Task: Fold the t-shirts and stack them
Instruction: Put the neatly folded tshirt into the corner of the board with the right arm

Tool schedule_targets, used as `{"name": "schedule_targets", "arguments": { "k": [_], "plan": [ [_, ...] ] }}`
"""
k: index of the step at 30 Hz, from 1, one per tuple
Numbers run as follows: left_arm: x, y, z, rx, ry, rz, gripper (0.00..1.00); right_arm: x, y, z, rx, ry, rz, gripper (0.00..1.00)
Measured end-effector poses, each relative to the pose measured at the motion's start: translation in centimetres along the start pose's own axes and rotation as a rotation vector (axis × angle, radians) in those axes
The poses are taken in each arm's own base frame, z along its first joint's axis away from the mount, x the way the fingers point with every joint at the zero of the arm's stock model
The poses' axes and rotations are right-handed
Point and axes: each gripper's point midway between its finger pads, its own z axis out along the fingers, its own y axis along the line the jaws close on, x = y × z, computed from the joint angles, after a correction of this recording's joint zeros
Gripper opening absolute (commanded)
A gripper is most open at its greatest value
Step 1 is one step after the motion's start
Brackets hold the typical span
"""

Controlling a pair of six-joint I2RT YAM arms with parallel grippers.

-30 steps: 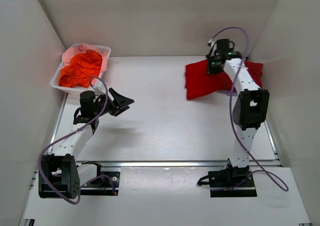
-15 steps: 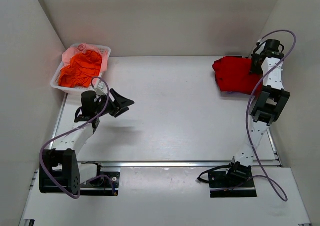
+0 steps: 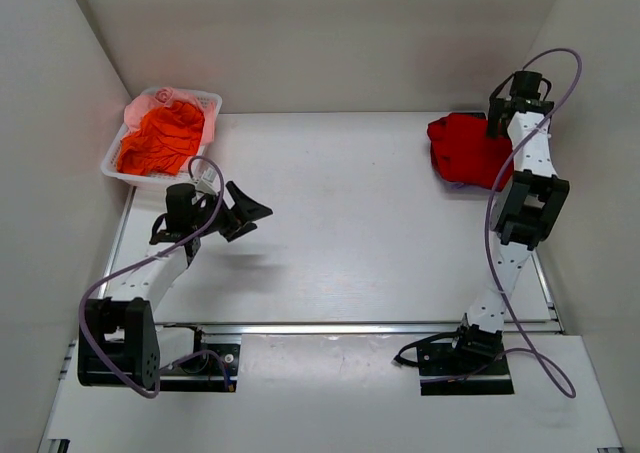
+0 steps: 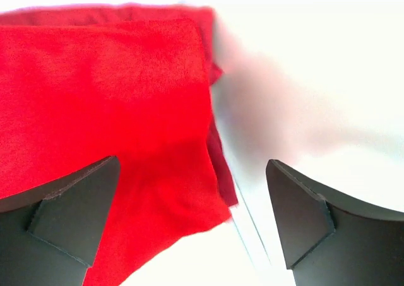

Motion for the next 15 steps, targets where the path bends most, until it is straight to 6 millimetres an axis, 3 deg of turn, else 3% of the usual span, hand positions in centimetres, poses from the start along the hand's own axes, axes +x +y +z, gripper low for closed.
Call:
{"name": "schedule_targets", "arguments": {
  "k": [3, 5, 9, 12, 15],
  "plan": [
    [0.7, -0.3, -0.4, 0.001, 0.016, 0.044, 0.99, -2.1, -0.5, -4.7, 0.032, -0.095, 0.037, 0.99],
    [1.6, -0.5, -0.6, -0.008, 0.037, 0.079, 0.98, -3.5, -0.2, -8.9, 0.022, -0.184, 0.063, 0.99],
    [3.5, -0.5, -0.4, -0.043, 0.106, 0.131, 0.98, -3.4, 0.9, -17.3, -0.014, -0.325, 0.098, 0.99],
    [5.2, 0.0, -0.5, -0.078, 0.157, 0.156, 0.99, -1.5, 3.8, -20.9, -0.097, -0.371, 0.107, 0.99],
    [6.1, 0.2, -0.9, -0.106, 0.179, 0.194, 0.99, 2.9, 8.3, -21.9, -0.205, -0.329, 0.065, 0.99]
  ]
}}
